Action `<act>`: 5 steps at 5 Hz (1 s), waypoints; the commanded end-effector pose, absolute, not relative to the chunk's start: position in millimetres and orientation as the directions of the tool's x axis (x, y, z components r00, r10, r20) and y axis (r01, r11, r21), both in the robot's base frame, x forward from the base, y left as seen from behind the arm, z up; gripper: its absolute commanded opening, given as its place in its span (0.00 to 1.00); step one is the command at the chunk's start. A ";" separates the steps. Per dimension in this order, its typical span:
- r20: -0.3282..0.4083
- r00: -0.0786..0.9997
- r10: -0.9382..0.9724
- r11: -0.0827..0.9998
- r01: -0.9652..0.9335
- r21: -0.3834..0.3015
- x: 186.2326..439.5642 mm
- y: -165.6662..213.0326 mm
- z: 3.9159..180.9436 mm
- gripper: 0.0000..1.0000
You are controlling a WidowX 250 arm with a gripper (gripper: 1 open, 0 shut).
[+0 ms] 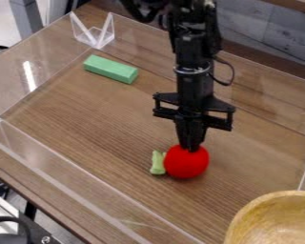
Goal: Move the red fruit to the left
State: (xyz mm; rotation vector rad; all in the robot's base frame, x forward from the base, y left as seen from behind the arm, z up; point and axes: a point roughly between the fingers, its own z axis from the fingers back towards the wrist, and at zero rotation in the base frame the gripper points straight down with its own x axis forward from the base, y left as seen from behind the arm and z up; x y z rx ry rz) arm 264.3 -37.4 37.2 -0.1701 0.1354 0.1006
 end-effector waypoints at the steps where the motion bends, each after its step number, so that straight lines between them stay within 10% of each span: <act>1: -0.103 0.992 0.077 0.979 -0.094 -0.180 264.6 -29.0 63.6 0.00; 4: -0.053 0.998 0.045 0.975 -0.055 -0.217 270.8 23.6 134.7 0.00; 5: -0.050 0.999 0.001 0.978 -0.011 -0.210 263.1 48.2 132.8 0.00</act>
